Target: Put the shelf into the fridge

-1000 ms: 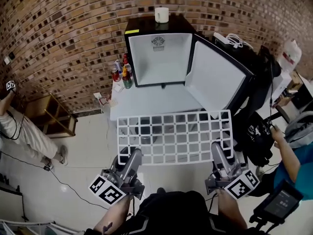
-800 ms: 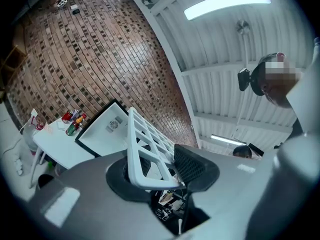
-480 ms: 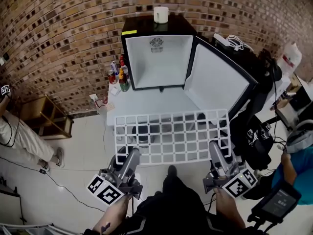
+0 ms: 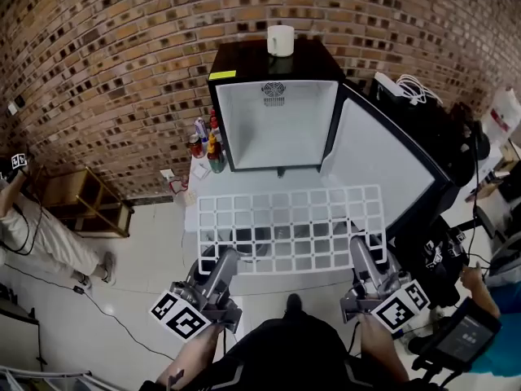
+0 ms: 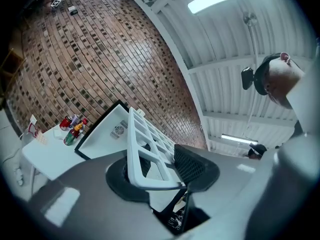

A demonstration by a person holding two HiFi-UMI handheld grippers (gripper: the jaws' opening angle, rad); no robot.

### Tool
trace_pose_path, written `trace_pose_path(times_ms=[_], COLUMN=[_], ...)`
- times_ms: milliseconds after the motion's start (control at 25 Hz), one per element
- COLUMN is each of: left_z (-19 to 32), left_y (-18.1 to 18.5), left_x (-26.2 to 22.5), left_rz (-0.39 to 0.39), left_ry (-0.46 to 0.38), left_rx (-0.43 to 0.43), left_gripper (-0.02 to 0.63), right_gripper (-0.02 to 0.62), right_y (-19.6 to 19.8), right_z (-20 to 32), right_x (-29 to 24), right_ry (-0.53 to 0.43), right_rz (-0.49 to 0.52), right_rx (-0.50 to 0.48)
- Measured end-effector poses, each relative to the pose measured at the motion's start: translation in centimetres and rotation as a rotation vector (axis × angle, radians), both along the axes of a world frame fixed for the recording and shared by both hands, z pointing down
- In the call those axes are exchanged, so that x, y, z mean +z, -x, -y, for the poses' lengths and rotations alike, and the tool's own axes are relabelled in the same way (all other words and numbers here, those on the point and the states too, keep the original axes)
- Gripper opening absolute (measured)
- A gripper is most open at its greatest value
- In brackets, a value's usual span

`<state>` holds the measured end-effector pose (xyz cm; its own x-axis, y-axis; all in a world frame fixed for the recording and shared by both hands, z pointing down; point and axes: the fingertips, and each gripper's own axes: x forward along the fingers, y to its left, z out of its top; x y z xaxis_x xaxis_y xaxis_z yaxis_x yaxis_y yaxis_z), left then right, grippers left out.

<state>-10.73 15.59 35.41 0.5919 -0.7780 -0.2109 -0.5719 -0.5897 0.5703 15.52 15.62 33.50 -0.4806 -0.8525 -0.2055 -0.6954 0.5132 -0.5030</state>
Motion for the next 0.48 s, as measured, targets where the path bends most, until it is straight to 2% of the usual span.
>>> trace_pose_path(times_ms=[480], left_z=[8.0], left_y=[-2.6], left_x=[-1.3], left_rz=[0.021], left_ry=[0.011], left_rx=[-0.048], left_gripper=[0.144], right_gripper=[0.150], right_y=[-2.7], right_z=[8.8], right_x=[-0.5], right_ry=[0.005], right_rz=[0.046], right_rx=[-0.029])
